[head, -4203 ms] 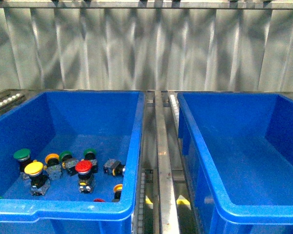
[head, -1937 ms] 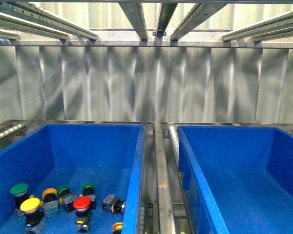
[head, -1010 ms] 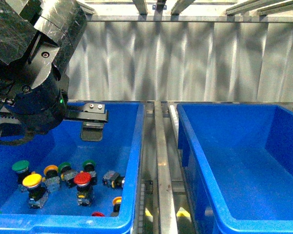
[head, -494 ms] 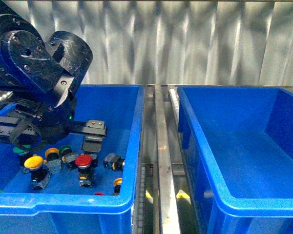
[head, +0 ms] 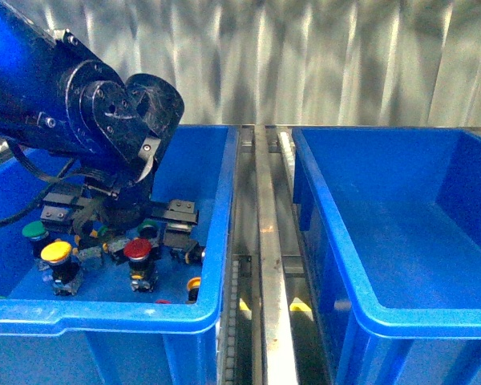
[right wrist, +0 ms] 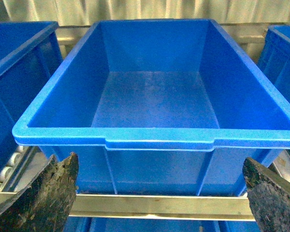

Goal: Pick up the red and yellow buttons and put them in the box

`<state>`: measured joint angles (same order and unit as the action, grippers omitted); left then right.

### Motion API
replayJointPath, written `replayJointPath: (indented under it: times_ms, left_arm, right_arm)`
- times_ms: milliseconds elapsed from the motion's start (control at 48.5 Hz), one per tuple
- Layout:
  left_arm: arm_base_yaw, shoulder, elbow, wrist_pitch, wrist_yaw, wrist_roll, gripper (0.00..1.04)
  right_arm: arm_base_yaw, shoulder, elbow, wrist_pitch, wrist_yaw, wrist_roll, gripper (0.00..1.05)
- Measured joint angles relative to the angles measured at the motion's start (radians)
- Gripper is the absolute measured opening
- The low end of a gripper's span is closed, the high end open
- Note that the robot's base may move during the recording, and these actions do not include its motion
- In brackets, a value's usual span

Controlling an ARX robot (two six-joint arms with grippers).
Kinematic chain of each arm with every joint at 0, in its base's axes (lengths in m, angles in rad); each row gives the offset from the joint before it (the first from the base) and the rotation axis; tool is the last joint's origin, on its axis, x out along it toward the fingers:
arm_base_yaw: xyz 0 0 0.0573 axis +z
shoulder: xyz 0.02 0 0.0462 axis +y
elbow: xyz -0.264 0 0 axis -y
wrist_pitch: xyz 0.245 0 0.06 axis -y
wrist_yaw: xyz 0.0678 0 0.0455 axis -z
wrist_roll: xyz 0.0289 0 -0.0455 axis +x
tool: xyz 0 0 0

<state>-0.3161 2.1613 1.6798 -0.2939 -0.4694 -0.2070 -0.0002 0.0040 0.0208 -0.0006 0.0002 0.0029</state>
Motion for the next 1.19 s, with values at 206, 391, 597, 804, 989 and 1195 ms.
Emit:
replayJointPath:
  times_ms: [206, 391, 597, 804, 989, 1195]
  left_arm:
    - [0.005, 0.051, 0.026, -0.009, 0.009, -0.008, 0.97]
    - [0.011, 0.081, 0.046, -0.006, 0.018, -0.008, 0.97]
    - [0.018, 0.114, 0.100, -0.006, 0.027, -0.008, 0.97]
    - [0.023, 0.147, 0.142, -0.015, 0.032, -0.024, 0.97]
    - [0.024, 0.164, 0.154, -0.014, 0.039, -0.024, 0.97]
    - [0.025, 0.184, 0.174, -0.027, 0.027, -0.027, 0.74]
  right_arm:
    - [0.000, 0.000, 0.000, 0.000, 0.000, 0.000, 0.98]
    - [0.000, 0.000, 0.000, 0.000, 0.000, 0.000, 0.98]
    - [0.000, 0.000, 0.000, 0.000, 0.000, 0.000, 0.98]
    - [0.000, 0.000, 0.000, 0.000, 0.000, 0.000, 0.98]
    - [0.000, 0.000, 0.000, 0.000, 0.000, 0.000, 0.98]
    - [0.000, 0.000, 0.000, 0.000, 0.000, 0.000, 0.98]
